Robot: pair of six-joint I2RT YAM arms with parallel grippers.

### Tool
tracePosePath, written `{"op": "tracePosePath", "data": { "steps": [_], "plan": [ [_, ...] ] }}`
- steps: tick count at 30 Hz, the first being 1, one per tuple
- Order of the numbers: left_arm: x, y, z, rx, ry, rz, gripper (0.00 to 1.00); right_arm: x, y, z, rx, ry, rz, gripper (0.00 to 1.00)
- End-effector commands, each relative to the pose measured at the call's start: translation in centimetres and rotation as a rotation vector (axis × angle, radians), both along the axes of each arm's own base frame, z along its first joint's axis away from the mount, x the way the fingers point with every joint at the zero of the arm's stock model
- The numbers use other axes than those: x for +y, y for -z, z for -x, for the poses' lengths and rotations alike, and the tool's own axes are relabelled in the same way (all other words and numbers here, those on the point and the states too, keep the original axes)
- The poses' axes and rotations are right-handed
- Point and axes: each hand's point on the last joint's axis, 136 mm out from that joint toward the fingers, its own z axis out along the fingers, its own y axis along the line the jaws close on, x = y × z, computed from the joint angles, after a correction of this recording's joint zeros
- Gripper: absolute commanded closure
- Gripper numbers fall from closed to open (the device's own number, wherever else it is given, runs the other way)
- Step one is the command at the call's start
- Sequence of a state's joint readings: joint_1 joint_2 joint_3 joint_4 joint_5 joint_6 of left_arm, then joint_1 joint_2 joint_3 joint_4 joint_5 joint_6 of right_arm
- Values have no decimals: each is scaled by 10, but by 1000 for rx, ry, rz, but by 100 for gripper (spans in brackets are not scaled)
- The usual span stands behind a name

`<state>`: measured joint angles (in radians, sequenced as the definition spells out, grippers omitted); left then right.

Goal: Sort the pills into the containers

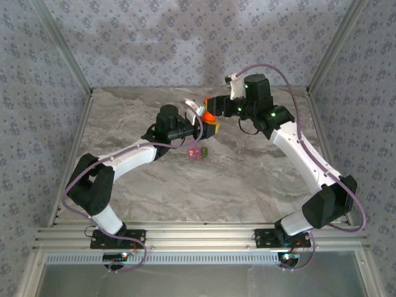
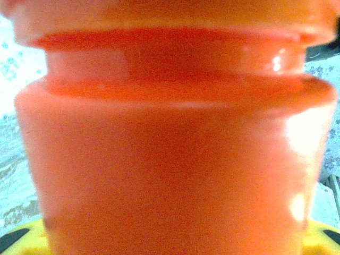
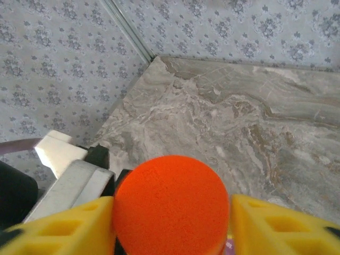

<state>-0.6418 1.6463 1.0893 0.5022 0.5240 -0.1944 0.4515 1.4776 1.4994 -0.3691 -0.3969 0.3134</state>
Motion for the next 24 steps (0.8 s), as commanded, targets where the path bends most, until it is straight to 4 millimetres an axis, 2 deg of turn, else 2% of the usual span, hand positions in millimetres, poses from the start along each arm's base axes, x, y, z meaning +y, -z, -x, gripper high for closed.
{"op": "tracePosePath", "data": {
  "steps": [1, 4, 8, 11, 14, 19, 24],
  "plan": [
    [-13, -54, 16, -169, 50, 99, 100, 0, 2, 13, 34, -37, -26, 28],
    [-12, -53, 15, -164, 49, 95, 100, -20, -18, 19, -15, -29, -71, 20],
    [-9, -53, 19, -171, 76, 87, 100, -45, -49, 38, -106, -53, -124, 15],
    [-7, -54, 28, -186, 134, 86, 100, -57, -61, 50, -152, -96, -119, 14],
    [-4, -53, 36, -190, 208, 83, 100, -60, -70, 53, -168, -156, -137, 14],
    [-4, -52, 51, -171, 323, 61, 100, -49, -56, 54, -88, -300, -87, 15],
    [-7, -49, 60, -136, 396, 29, 100, -40, -50, 50, -62, -344, -68, 15]
  ]
}}
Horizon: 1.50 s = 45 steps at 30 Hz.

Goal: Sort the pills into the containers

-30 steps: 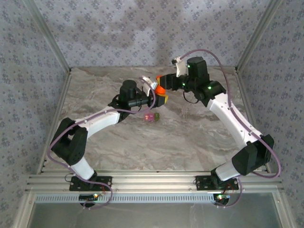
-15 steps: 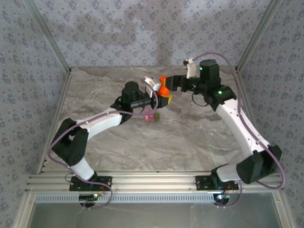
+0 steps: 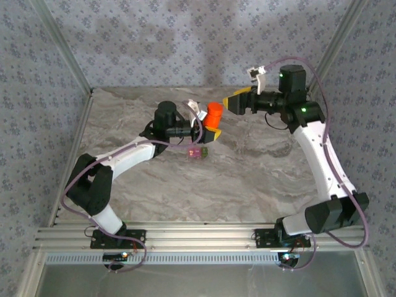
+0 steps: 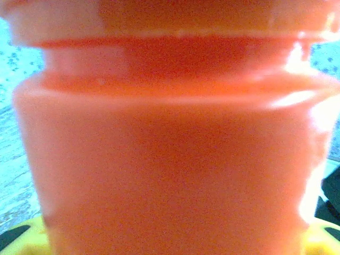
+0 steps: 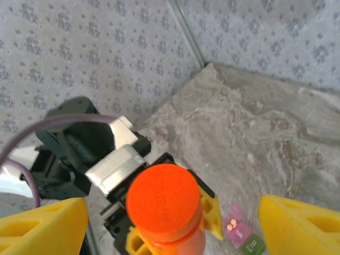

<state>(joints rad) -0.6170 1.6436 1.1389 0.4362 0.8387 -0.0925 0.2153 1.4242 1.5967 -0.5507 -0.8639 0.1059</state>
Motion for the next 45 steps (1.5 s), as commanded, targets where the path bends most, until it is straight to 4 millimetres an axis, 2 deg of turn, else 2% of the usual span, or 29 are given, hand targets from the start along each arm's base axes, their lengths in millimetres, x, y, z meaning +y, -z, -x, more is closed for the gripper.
{"op": "tracePosePath", "data": {
  "steps": [1, 9, 16, 23, 29, 36, 45],
  "plan": [
    [0, -33, 20, -68, 101, 34, 100, 10, -1, 16, 3, -101, 15, 15],
    [-2, -34, 19, -63, 105, 37, 100, 33, 15, 20, 26, -160, 111, 16],
    [-2, -35, 19, -63, 108, 39, 100, 35, 21, 13, 34, -148, 127, 19],
    [-2, -36, 18, -66, 103, 39, 100, 37, 25, 14, 49, -156, 132, 28],
    [-2, -37, 17, -67, 100, 40, 100, 38, 30, 15, 61, -154, 140, 46],
    [0, -39, 4, -87, 7, 48, 100, 40, 45, 6, 100, -60, 141, 53],
    [1, -43, -8, -106, -76, 79, 100, 56, 70, -8, 150, 114, 141, 54]
  ]
}}
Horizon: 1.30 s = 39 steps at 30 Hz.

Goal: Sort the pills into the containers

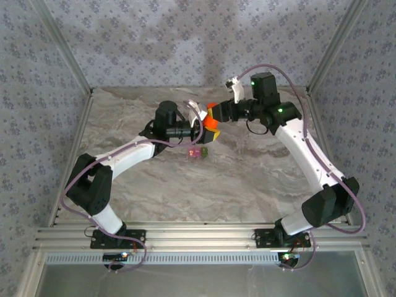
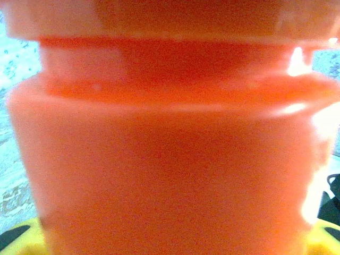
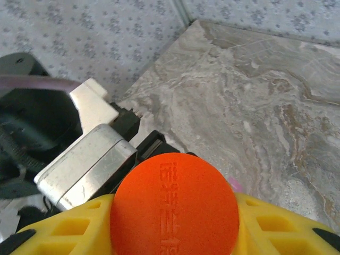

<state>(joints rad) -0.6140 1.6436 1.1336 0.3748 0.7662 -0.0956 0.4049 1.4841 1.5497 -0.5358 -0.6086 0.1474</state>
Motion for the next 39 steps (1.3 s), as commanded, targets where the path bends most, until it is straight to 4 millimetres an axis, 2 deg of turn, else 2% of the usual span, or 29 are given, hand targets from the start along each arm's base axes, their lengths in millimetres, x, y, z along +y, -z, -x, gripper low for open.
{"op": "tracePosePath", "data": {
  "steps": [1, 8, 14, 20, 24, 27, 30, 33, 39],
  "plan": [
    [-4, -56, 3, -156, -2, 120, 100, 10, 17, -3, 64, 76, 14, 54],
    [-5, -50, -2, -142, -29, 113, 100, 10, 12, -3, 80, 85, -9, 48],
    [-4, -50, -6, -140, -53, 108, 100, -7, -9, -3, 47, 84, -59, 27],
    [-4, -49, -8, -138, -62, 103, 100, -33, -33, 16, -26, 53, -99, 14],
    [-4, -49, -7, -140, -55, 103, 100, -53, -49, 25, -71, 54, -137, 12],
    [-4, -49, -1, -150, -19, 101, 100, -59, -58, 25, -92, 37, -151, 14],
    [-4, -48, 7, -142, 43, 98, 100, -54, -57, 23, -83, -30, -117, 15],
    [-6, -46, 16, -122, 103, 83, 100, -50, -47, 19, -54, -68, -51, 15],
    [-8, -44, 20, -102, 136, 77, 100, -37, -38, 14, -40, -117, 12, 16]
  ]
}}
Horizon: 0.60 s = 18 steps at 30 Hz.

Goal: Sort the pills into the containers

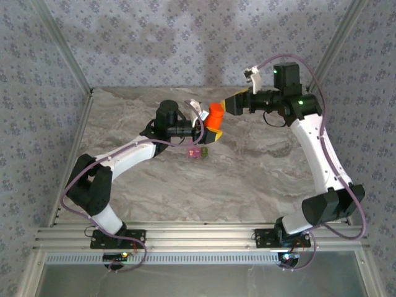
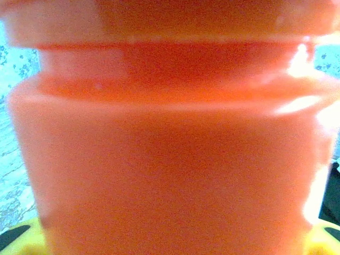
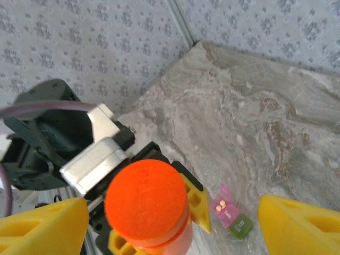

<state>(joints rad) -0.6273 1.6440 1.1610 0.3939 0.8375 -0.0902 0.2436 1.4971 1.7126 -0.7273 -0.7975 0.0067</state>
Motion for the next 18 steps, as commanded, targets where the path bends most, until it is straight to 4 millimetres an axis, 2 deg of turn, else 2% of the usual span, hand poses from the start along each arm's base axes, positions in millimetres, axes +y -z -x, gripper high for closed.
{"op": "tracePosePath", "data": {
  "steps": [1, 7, 14, 18],
  "plan": [
    [0, -28, 6, -68, 55, 43, 100, 9, 4, 13, 2, -70, 49, 16],
    [-2, -28, 6, -64, 63, 41, 100, 19, 10, 14, 16, -98, 72, 19],
    [-2, -28, 6, -61, 64, 41, 100, 23, 13, 11, 22, -98, 77, 22],
    [-2, -28, 6, -62, 64, 42, 100, 23, 13, 10, 23, -96, 76, 29]
  ]
}}
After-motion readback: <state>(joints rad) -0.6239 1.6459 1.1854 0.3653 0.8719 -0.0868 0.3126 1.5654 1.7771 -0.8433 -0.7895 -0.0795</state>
